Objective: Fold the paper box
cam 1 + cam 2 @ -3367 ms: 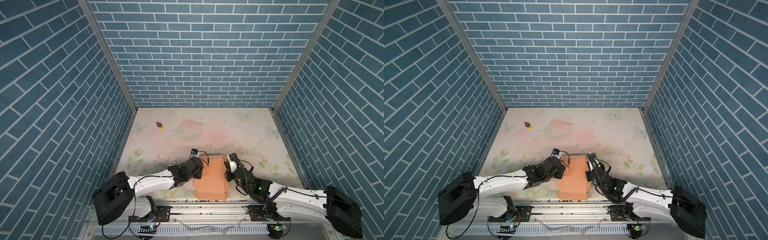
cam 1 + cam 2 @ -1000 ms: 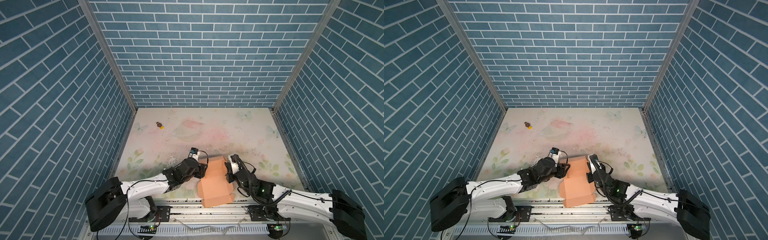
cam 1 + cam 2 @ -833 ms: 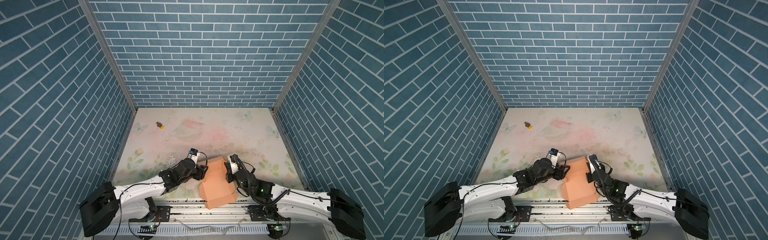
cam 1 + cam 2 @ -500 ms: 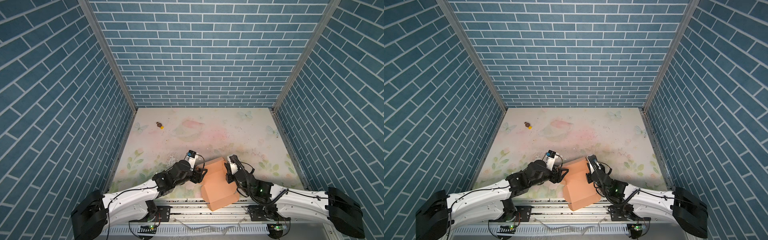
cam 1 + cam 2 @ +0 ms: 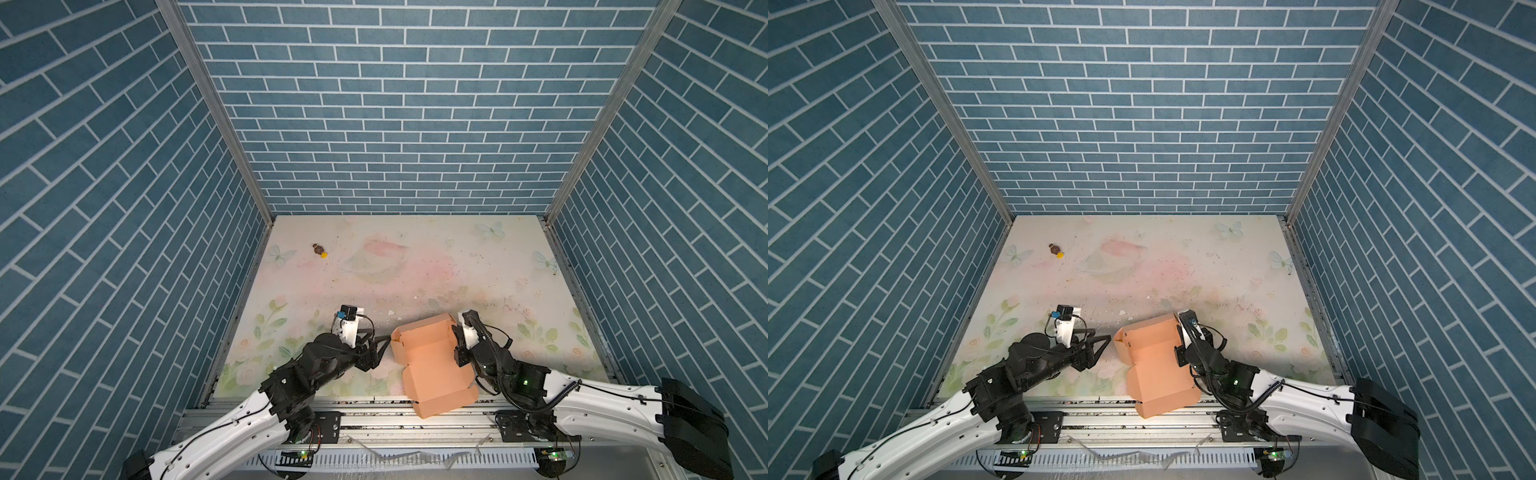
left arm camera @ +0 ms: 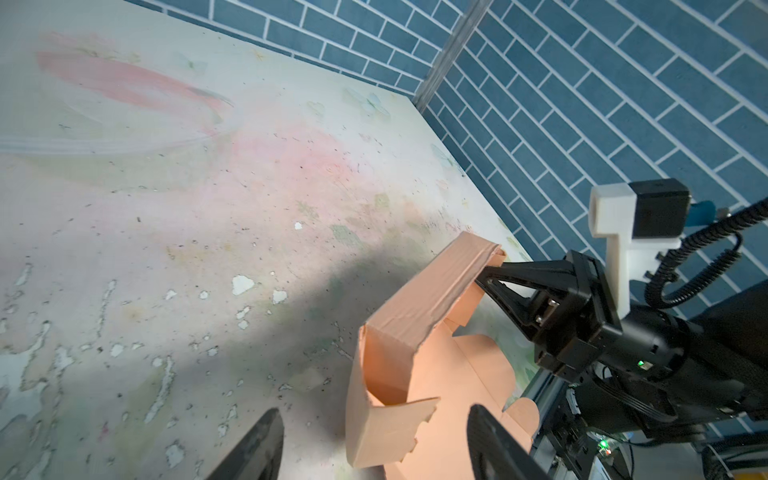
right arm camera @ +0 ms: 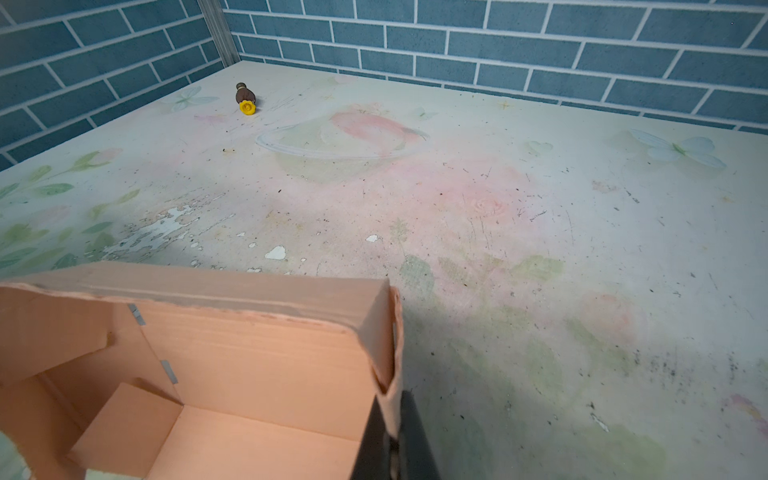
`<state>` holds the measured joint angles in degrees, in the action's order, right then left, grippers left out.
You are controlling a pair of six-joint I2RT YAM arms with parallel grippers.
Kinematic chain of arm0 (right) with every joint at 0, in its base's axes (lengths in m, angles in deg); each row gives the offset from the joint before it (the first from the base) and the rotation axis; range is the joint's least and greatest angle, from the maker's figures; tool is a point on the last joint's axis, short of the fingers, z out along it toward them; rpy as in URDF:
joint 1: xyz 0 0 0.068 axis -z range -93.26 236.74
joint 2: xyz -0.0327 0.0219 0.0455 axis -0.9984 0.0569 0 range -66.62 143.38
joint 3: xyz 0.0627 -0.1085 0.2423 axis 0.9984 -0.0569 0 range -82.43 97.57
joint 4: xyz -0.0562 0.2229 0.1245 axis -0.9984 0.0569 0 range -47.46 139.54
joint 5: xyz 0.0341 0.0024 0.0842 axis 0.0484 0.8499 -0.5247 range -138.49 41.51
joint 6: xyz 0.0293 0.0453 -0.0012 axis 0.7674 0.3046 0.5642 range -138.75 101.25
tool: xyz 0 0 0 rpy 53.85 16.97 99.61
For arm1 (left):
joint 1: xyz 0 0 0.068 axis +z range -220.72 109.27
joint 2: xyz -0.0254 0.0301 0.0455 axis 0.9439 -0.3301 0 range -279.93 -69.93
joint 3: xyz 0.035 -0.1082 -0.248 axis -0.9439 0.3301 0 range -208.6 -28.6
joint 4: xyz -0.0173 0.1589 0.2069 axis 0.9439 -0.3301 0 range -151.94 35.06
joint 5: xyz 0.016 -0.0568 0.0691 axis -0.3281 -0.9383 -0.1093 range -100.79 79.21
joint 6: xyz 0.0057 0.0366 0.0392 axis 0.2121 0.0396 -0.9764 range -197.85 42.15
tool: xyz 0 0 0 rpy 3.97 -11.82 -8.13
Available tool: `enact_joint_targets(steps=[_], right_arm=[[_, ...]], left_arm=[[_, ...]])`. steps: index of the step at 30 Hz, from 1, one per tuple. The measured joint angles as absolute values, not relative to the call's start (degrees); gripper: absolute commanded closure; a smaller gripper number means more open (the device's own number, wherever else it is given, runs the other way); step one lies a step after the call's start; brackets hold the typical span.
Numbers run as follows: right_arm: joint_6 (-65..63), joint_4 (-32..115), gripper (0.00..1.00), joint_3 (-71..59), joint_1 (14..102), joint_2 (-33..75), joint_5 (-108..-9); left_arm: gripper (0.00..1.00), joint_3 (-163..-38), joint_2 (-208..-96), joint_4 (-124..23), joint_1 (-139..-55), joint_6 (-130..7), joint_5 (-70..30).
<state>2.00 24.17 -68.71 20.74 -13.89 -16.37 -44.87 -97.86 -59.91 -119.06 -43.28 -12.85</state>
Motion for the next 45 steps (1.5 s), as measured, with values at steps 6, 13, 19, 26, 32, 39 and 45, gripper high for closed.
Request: enact_joint_targets(steps=[6,13,19,26,32,39,45], right_arm=[[2.05,24.72,1.00,-68.71,21.16,-14.52,-16.40],[2.44,26.29,1.00,-68.69,22.75,-15.88,-17.71],[2.44,27.73,1.00,-68.65,23.85,-16.10,-19.06],[2.42,28.61,1.00,-67.42,23.91,-16.10,-20.48],[2.40,29.00,1.00,-66.02,23.98,-16.10,-20.92],[2.40,29.11,1.00,-66.02,24.02,-15.79,-20.99],[2.40,29.20,1.00,-66.02,24.02,-15.79,-21.07]], left_arm=[[0.34,-40.80,-98.60,-59.93,-115.52,-42.08,-16.37],[0.38,-36.96,-108.52,-51.39,-114.84,-42.51,-22.80],[0.39,-36.39,-114.05,-44.13,-114.82,-45.20,-27.21],[0.42,-37.72,-119.17,-38.54,-114.84,-48.83,-31.28],[0.49,-39.80,-122.42,-35.48,-116.42,-50.58,-32.55],[0.50,-43.14,-124.72,-34.38,-120.72,-51.76,-31.37],[0.51,-43.38,-125.81,-34.27,-121.51,-51.78,-29.86]])
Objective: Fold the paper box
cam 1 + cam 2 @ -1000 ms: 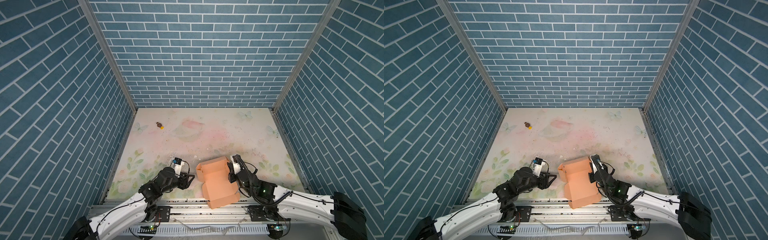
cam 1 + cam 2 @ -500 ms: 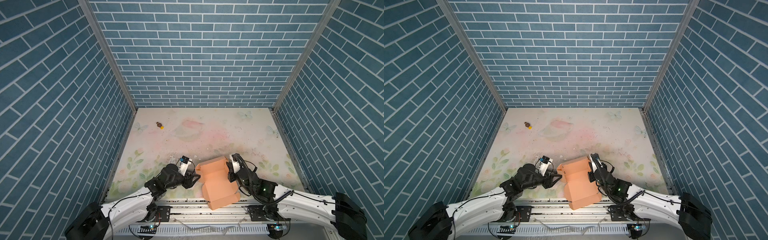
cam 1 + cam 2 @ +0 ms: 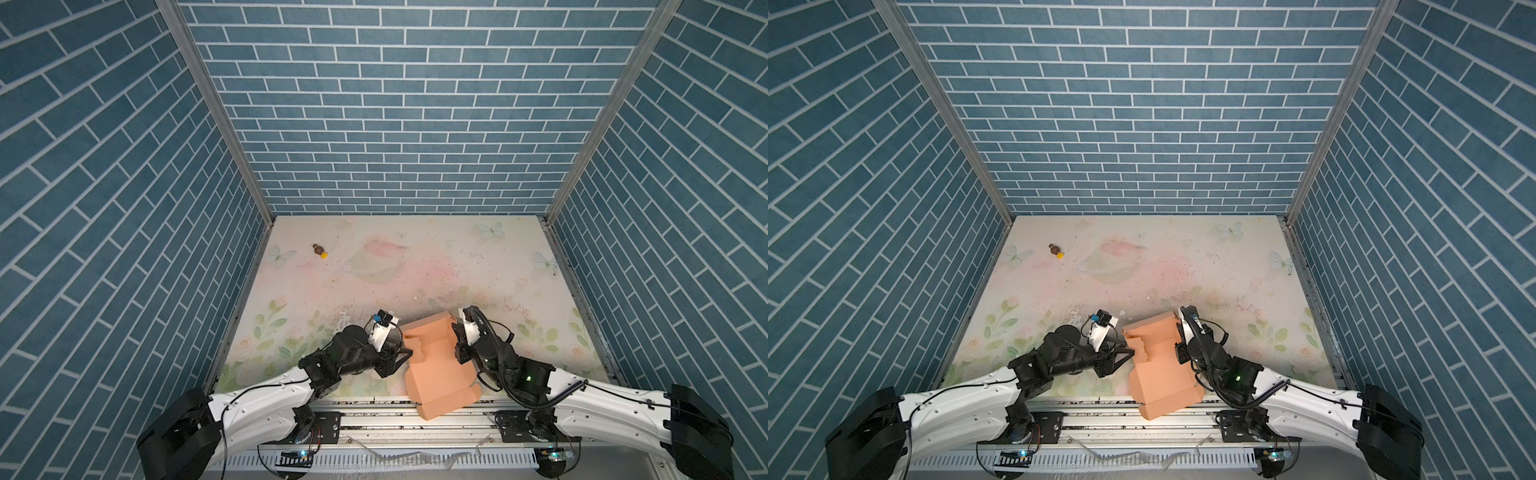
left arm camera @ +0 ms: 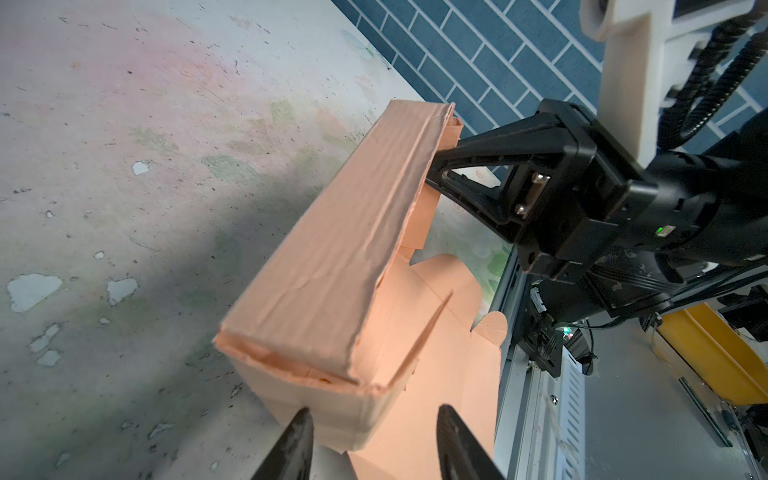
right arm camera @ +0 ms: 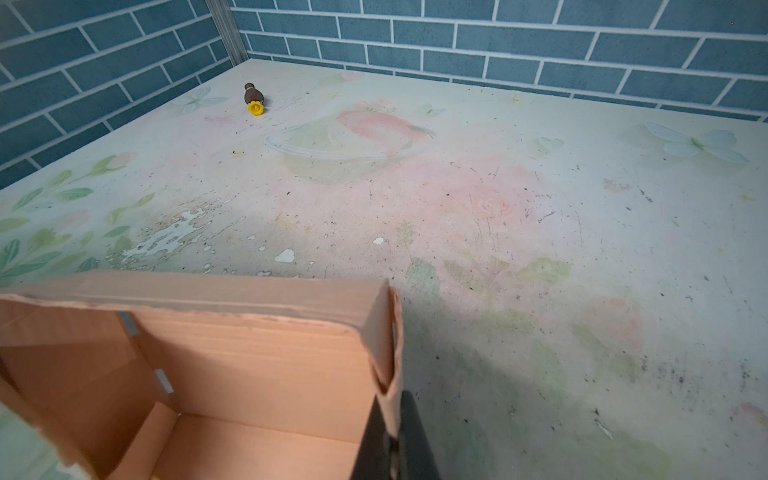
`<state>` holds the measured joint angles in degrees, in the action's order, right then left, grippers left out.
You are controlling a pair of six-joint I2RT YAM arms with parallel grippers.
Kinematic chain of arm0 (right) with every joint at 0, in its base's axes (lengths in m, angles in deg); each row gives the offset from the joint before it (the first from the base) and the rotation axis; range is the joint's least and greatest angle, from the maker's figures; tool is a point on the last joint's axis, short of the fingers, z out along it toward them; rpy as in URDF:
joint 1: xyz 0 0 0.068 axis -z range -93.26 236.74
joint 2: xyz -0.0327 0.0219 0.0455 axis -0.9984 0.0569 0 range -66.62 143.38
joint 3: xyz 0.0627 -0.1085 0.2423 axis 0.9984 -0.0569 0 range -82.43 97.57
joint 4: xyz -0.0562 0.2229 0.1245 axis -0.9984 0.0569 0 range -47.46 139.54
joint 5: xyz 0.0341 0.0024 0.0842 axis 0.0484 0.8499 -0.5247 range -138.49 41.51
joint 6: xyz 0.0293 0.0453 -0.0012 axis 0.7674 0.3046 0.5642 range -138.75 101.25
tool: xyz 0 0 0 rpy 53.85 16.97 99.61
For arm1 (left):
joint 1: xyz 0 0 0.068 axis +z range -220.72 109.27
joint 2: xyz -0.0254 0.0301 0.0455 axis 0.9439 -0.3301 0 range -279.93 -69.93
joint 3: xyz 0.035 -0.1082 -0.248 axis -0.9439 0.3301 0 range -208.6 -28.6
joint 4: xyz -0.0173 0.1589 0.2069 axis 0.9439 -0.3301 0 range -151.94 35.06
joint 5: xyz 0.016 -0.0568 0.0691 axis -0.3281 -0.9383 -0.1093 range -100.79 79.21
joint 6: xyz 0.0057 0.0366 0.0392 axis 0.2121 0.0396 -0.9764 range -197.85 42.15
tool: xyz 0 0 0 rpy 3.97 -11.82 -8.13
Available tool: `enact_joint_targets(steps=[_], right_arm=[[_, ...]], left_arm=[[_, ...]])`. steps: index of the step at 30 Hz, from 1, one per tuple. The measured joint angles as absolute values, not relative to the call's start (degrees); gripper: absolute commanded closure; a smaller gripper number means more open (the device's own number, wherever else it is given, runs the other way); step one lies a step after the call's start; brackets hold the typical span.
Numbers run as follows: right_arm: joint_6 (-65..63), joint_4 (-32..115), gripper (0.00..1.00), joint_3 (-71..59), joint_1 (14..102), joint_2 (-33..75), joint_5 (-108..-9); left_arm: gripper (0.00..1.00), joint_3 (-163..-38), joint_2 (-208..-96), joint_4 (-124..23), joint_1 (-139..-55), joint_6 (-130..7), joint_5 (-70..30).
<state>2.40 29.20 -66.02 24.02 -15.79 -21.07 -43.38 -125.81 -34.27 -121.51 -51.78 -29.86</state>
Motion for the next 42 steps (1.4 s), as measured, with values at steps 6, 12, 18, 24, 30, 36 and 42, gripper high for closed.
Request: enact_joint_targets(steps=[6,12,18,24,30,36,42], right_arm=[[2.31,29.26,1.00,-65.98,24.02,-15.48,-21.12],[2.29,29.11,1.00,-65.98,24.02,-15.00,-21.36],[2.24,28.80,1.00,-65.98,24.02,-15.00,-21.84],[2.22,28.35,1.00,-65.98,23.71,-15.00,-21.90],[2.22,27.87,1.00,-65.98,23.54,-14.02,-21.88],[2.22,26.97,1.00,-65.98,23.45,-13.17,-21.71],[2.18,26.88,1.00,-66.00,23.41,-13.28,-21.03]], left_arm=[[0.51,-43.84,-128.15,-34.16,-122.60,-51.50,-26.47],[0.51,-44.48,-129.94,-34.47,-123.74,-50.16,-21.03],[0.49,-44.87,-131.21,-34.58,-123.91,-48.63,-16.20],[0.54,-46.29,-133.18,-34.69,-124.64,-47.15,-12.94],[0.64,-47.27,-134.75,-35.39,-126.76,-44.74,-7.76],[0.71,-49.09,-137.79,-37.20,-130.38,-41.36,-1.03],[0.78,-51.89,-142.99,-38.49,-133.27,-38.30,3.80]])
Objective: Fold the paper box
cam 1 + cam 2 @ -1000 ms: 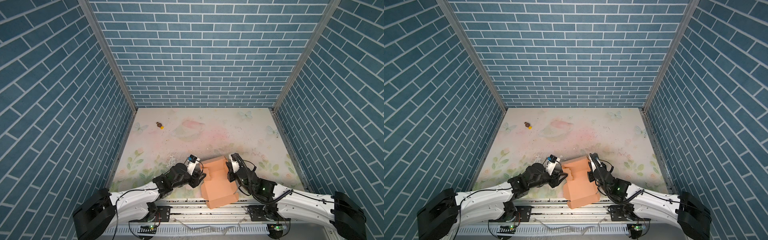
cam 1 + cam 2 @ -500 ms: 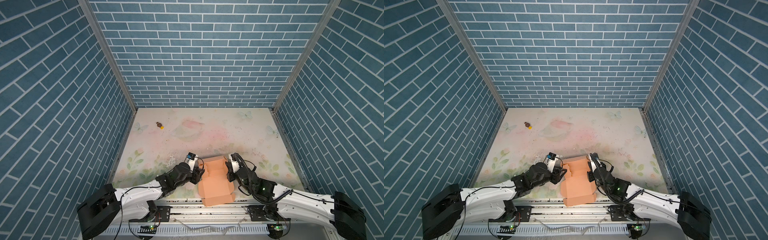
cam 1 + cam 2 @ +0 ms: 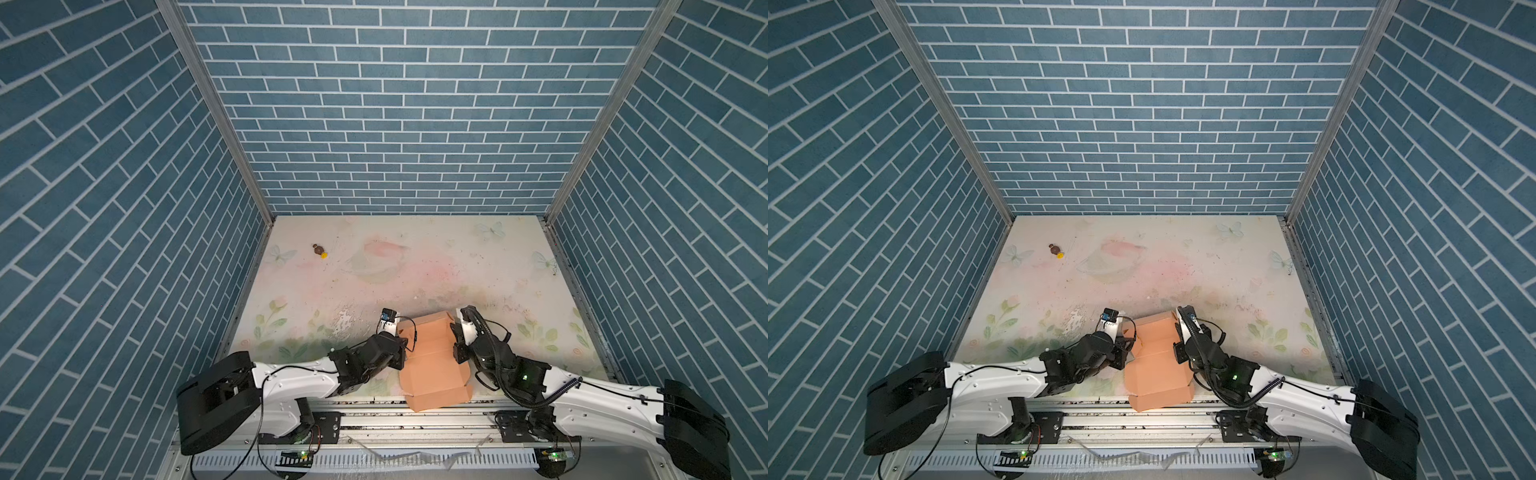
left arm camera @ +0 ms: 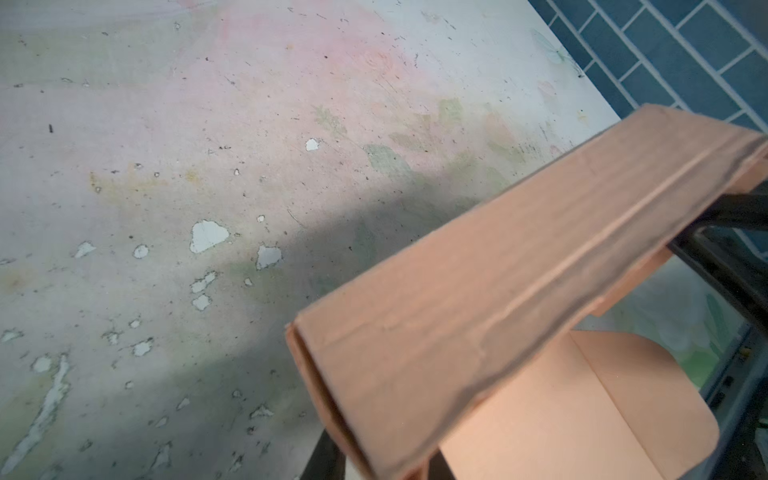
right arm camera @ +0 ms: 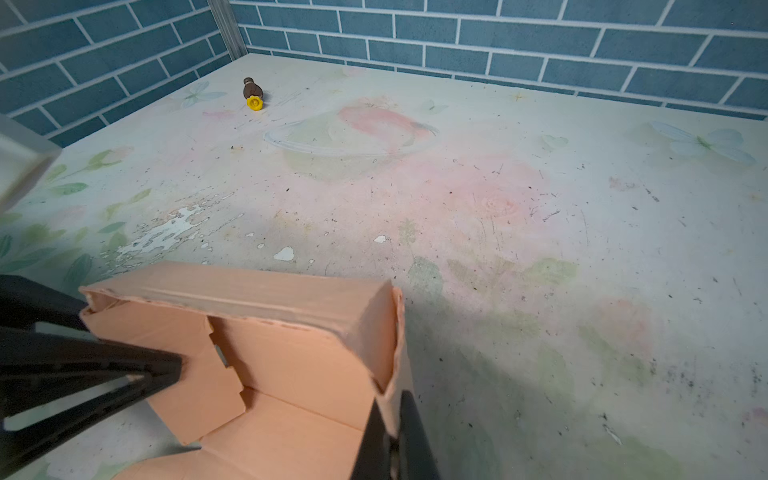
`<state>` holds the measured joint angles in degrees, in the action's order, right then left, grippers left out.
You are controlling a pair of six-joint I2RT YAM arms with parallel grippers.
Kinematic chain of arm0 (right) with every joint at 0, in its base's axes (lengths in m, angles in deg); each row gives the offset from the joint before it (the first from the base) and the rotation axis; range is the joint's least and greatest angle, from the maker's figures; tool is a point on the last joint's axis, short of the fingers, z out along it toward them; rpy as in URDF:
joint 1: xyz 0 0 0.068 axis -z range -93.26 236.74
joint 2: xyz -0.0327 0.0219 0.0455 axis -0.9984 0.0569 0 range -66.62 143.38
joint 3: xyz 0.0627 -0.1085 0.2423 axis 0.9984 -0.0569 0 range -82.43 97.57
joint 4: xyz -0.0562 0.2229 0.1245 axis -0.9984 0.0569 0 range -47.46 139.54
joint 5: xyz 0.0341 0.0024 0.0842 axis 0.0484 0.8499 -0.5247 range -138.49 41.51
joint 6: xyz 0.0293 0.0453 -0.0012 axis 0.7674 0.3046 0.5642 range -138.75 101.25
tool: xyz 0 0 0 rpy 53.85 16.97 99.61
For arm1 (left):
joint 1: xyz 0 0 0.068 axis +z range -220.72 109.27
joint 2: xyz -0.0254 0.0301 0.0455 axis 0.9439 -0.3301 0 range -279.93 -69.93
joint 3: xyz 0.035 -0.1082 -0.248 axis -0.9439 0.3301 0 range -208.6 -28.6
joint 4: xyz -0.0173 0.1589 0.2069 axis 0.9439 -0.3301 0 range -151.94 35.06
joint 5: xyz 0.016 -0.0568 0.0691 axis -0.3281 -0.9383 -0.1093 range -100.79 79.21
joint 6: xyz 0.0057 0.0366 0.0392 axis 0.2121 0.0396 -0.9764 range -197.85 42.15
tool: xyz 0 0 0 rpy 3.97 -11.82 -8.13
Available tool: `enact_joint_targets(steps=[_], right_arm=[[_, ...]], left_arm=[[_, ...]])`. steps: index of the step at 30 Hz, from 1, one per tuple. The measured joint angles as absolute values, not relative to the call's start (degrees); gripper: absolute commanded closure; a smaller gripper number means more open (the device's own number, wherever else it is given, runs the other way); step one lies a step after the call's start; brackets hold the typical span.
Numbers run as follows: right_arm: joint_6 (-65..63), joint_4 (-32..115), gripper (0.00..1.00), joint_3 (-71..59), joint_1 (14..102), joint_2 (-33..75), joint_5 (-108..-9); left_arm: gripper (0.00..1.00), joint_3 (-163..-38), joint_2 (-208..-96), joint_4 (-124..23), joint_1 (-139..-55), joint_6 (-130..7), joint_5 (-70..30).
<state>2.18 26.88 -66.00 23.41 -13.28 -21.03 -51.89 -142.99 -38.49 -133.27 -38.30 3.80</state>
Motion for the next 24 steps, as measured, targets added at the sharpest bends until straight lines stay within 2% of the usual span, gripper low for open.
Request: enact_joint_targets(steps=[11,20,24], right_arm=[[1.78,27.08,1.00,-66.31,23.36,-16.05,-20.15],[1.78,25.77,1.00,-67.05,23.12,-15.57,-20.22],[1.81,24.30,1.00,-67.05,22.97,-14.26,-20.22]], left_arm=[[0.85,-56.45,-144.94,-45.18,-136.33,-33.60,11.95],[0.98,-57.39,-144.72,-49.51,-137.44,-30.60,17.11],[1.00,-57.42,-144.04,-50.80,-137.90,-29.82,18.95]])
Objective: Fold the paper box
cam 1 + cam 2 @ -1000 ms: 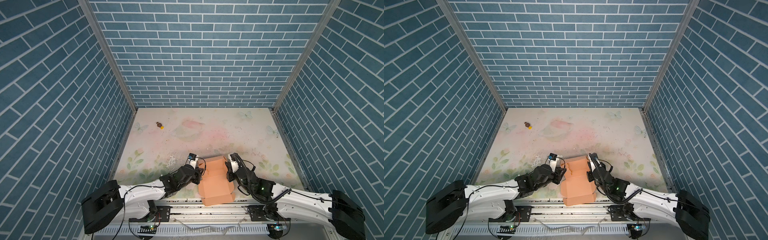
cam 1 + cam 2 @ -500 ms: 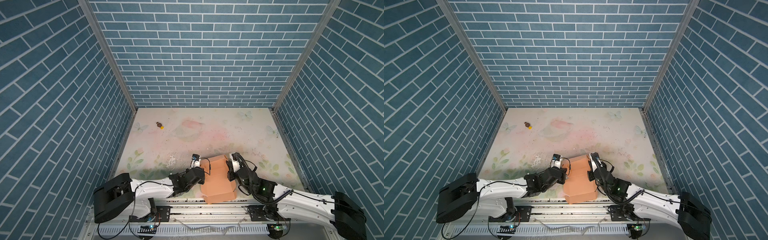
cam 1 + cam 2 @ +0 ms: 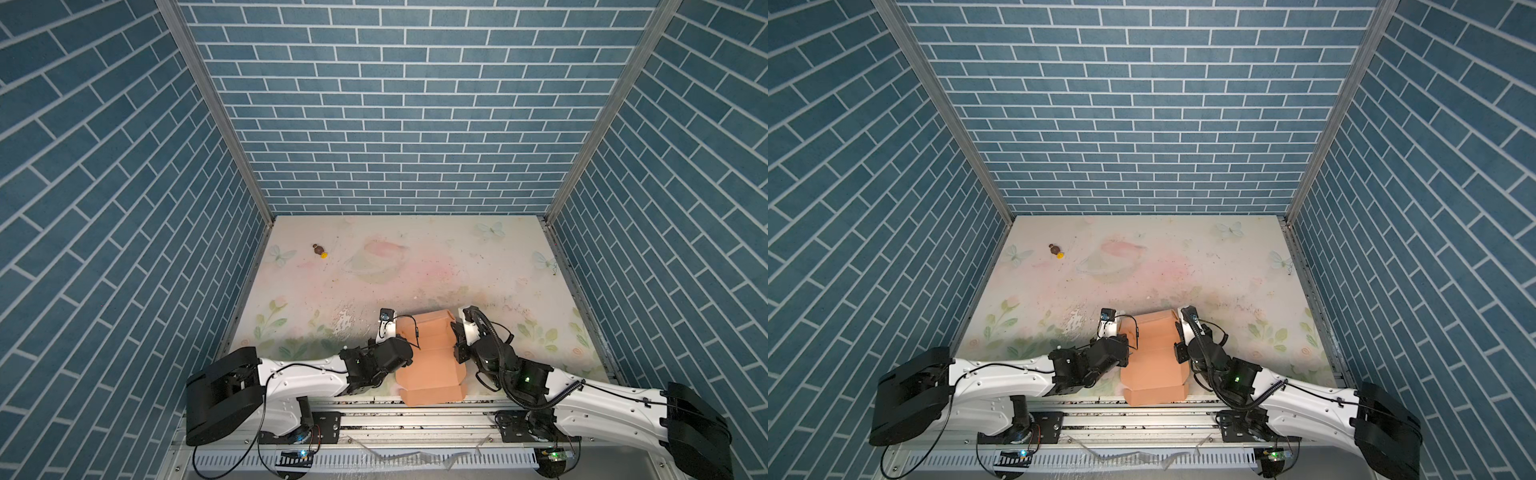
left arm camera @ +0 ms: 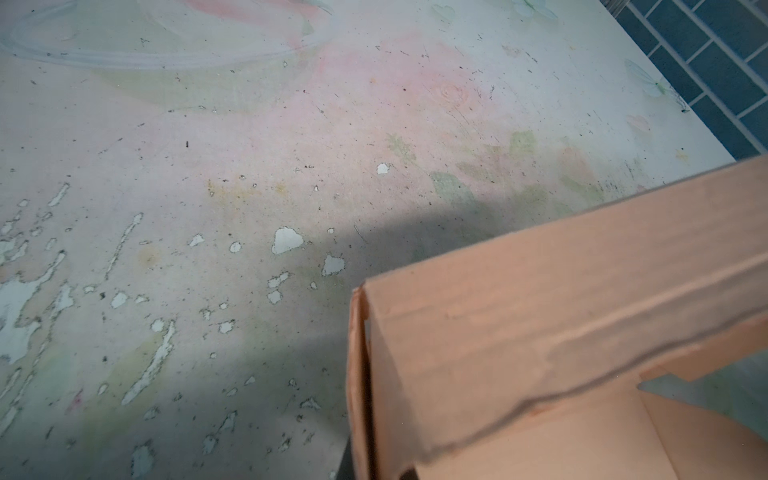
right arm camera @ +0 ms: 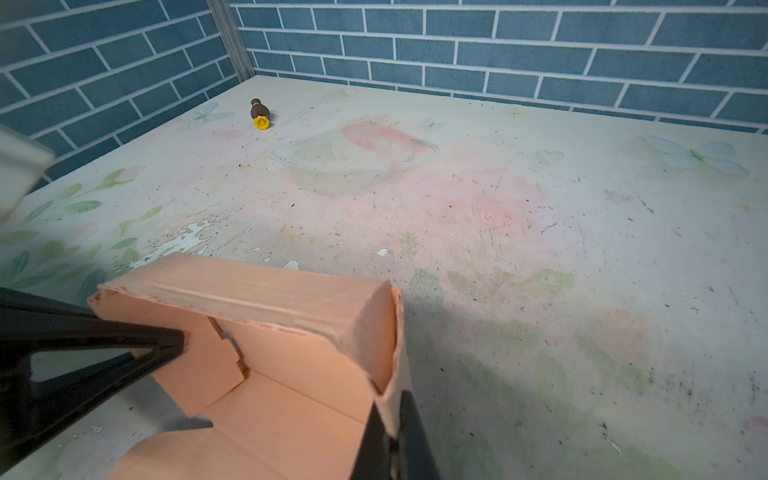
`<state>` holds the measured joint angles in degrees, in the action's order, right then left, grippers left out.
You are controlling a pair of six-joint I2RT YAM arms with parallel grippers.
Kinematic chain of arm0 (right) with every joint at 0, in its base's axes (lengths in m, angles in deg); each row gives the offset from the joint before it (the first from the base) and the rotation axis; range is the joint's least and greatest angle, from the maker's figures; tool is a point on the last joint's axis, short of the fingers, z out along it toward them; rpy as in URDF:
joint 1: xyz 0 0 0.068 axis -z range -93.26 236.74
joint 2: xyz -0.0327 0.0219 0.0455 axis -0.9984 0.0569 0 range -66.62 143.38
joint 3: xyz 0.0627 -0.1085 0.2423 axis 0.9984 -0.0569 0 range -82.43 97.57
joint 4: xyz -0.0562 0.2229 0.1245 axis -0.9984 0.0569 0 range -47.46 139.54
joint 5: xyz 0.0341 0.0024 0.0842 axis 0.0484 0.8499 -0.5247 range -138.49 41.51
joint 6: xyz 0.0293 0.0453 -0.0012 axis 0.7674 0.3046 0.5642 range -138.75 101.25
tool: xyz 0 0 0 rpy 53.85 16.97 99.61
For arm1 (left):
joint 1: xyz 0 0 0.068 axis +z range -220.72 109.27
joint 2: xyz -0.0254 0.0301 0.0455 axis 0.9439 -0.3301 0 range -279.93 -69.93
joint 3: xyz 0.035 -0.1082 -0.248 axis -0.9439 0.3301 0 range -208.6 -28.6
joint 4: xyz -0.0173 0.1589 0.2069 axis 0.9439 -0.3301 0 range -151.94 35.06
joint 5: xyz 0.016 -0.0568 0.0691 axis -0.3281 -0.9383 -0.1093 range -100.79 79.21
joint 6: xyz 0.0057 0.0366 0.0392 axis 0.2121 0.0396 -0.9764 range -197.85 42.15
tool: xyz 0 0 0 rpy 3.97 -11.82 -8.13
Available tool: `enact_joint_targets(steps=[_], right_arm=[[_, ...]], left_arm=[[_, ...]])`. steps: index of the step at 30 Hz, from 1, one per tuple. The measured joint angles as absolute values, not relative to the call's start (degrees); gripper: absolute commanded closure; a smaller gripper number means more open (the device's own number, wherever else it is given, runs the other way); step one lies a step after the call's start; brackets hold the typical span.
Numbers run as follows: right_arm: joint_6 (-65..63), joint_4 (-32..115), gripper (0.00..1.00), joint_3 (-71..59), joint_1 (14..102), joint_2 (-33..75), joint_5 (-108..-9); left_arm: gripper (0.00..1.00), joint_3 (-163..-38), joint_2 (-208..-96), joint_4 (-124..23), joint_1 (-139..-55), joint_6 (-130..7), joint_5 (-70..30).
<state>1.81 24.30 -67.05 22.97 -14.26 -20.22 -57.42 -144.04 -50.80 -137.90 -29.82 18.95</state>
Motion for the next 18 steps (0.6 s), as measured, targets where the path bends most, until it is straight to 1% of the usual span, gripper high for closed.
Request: enact_joint_targets(steps=[5,12,18], right_arm=[[1.87,22.14,1.00,-67.01,22.86,-12.07,-19.87],[2.44,20.59,1.00,-65.46,22.82,-7.83,-18.47],[4.17,21.72,1.00,-64.30,22.75,-5.91,-17.90]], left_arm=[[1.00,-58.53,-143.80,-53.64,-137.99,-29.53,20.39],[1.00,-63.01,-143.80,-61.68,-137.99,-28.75,21.42],[1.00,-65.61,-143.82,-67.45,-136.96,-28.15,19.71]])
